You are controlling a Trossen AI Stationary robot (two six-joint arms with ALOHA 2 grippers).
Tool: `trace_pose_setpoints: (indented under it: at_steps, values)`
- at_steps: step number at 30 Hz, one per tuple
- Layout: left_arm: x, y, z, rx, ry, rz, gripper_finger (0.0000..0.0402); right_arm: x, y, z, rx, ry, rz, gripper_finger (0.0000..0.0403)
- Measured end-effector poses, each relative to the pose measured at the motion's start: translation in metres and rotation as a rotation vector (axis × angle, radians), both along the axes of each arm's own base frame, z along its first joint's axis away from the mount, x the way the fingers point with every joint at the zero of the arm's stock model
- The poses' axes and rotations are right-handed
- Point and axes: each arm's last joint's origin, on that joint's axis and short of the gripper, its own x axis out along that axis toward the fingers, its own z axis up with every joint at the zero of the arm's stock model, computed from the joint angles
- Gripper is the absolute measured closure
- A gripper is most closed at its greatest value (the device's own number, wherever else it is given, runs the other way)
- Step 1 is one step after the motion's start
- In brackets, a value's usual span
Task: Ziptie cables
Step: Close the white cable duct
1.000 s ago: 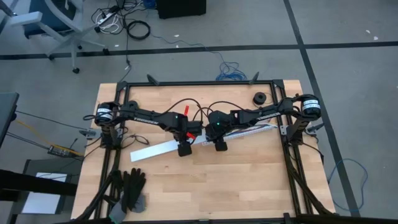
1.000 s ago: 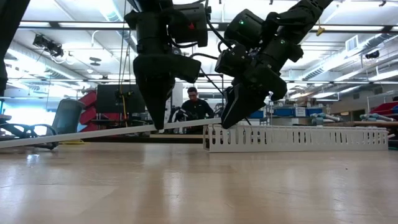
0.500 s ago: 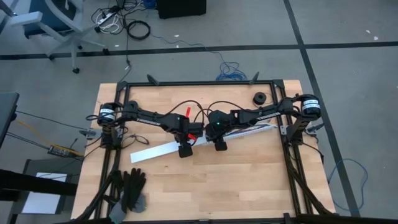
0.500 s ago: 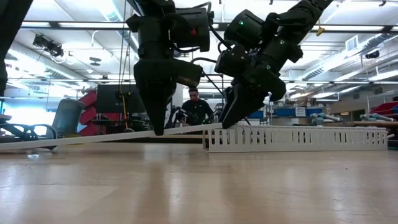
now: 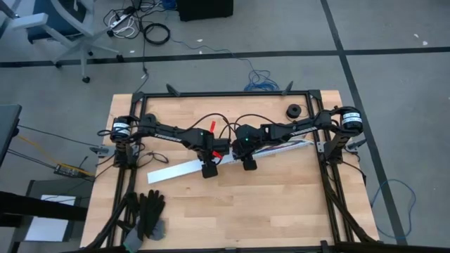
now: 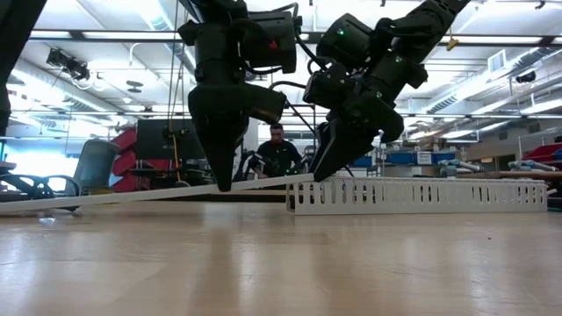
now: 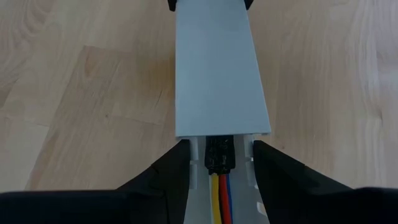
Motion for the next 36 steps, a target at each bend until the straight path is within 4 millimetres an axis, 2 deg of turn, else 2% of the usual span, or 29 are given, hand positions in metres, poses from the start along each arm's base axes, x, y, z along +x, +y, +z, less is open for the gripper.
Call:
trace_pose_setpoints:
  at_steps: [23, 36]
  values:
    - [0.0016, 0.0001, -0.0006, 0.004, -0.016, -0.004, 0.0191, 0.0000, 0.0003, 0.0000, 0.000, 0.000, 0.000, 0.0249]
    - [0.0016, 0.0001, -0.0007, 0.004, -0.016, -0.006, 0.0191, 0.0001, 0.0002, 0.0001, 0.005, 0.000, -0.007, 0.0197]
